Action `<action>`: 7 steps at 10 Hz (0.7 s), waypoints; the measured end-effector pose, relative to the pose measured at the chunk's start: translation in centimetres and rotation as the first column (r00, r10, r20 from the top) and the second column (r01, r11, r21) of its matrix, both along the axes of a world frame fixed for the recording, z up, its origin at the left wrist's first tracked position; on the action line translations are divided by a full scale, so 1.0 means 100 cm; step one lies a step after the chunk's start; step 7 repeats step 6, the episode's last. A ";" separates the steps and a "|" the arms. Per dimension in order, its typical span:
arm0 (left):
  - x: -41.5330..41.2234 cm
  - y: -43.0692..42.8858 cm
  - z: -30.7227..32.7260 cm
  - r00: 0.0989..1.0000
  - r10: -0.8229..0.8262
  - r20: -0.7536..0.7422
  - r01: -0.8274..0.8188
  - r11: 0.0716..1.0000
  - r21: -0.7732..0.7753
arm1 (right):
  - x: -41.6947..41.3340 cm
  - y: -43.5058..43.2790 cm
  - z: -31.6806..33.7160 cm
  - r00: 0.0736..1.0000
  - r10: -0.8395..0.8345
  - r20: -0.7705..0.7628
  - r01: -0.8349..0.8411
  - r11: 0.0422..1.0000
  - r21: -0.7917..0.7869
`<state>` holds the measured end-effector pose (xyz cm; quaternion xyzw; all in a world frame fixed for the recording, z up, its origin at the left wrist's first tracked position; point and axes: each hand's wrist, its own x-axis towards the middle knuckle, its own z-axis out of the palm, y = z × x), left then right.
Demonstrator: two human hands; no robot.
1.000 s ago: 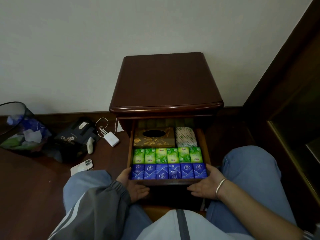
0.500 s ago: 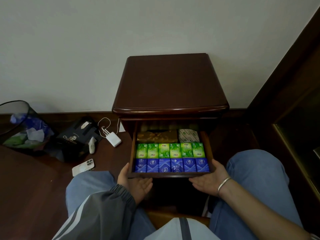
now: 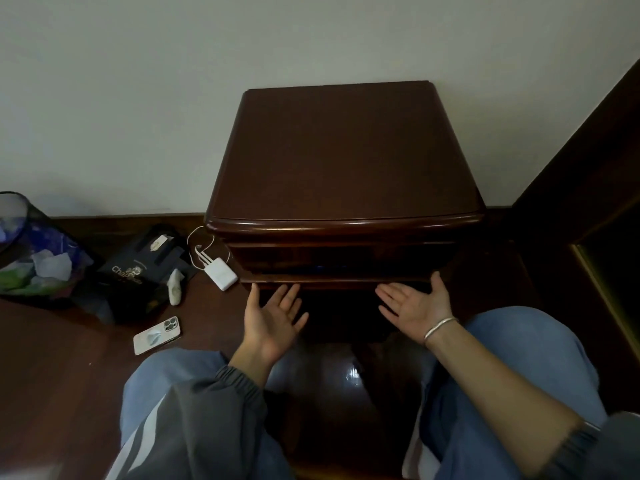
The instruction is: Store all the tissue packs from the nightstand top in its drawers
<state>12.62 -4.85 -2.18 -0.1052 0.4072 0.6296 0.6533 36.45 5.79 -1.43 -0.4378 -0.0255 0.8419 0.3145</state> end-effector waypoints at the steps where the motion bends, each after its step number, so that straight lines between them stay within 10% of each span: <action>1: -0.006 0.022 -0.007 1.000 0.025 -0.006 -0.025 0.999 0.040 | -0.010 0.016 -0.007 0.999 -0.025 -0.046 0.026 0.999 0.025; 4: -0.009 0.035 -0.012 0.996 0.005 -0.095 -0.008 0.999 -0.038 | -0.016 0.024 -0.018 0.998 0.016 0.054 -0.018 0.999 0.050; 7: -0.005 0.009 0.033 0.883 -0.379 -0.278 0.299 0.909 -0.290 | -0.013 -0.005 0.046 0.942 0.226 0.247 -0.234 0.972 0.007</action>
